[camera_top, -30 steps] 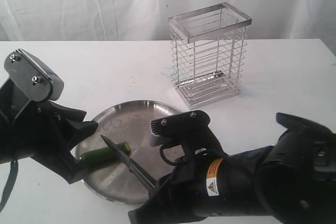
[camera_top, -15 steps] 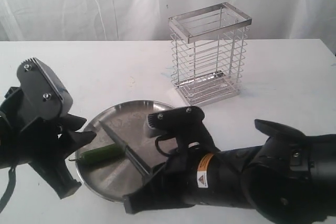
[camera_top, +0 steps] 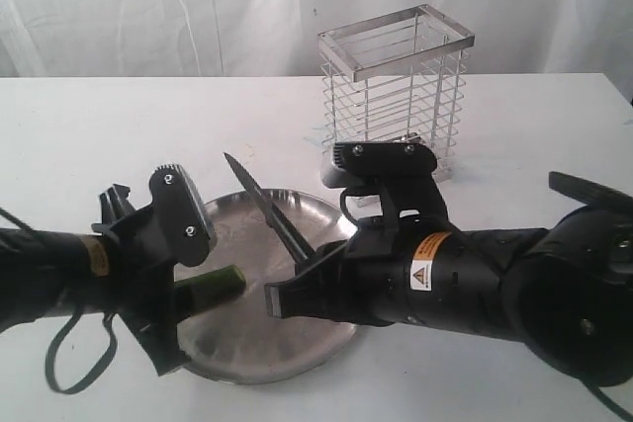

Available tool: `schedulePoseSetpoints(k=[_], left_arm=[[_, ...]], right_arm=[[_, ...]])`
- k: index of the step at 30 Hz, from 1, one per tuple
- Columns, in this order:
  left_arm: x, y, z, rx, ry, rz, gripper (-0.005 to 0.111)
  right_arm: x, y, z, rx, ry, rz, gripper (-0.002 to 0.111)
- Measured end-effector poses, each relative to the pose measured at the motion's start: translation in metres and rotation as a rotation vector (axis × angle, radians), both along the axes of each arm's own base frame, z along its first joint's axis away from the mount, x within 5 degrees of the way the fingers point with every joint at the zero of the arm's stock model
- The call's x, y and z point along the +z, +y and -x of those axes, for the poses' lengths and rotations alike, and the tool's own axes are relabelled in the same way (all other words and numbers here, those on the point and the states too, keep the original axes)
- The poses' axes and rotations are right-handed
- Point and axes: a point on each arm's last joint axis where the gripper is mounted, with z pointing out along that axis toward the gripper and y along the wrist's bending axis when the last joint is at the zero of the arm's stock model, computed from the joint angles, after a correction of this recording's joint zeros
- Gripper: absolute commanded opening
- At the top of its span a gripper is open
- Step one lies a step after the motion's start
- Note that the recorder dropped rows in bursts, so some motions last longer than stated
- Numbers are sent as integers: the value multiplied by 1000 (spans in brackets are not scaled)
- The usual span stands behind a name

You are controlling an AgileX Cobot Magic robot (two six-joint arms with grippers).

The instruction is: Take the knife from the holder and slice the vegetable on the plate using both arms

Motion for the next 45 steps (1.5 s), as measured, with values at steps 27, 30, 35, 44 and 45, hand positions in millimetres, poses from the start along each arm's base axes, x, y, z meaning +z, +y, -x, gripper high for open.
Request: schedulePoseSetpoints(k=[27, 30, 35, 44, 45], left_arm=[[-29, -18, -51, 78, 346, -156, 16], [-26, -19, -54, 156, 386, -120, 10], [-13, -24, -62, 326, 514, -72, 10], [3, -39, -65, 475, 652, 127, 26], [-2, -38, -62, 493, 659, 152, 31]], right_arm=[[10, -3, 3, 14, -29, -10, 0], [10, -3, 3, 20, -34, -5, 0], [9, -3, 3, 38, -48, 13, 0], [7, -17, -9, 64, -104, 112, 0], [7, -22, -13, 54, -108, 128, 0]])
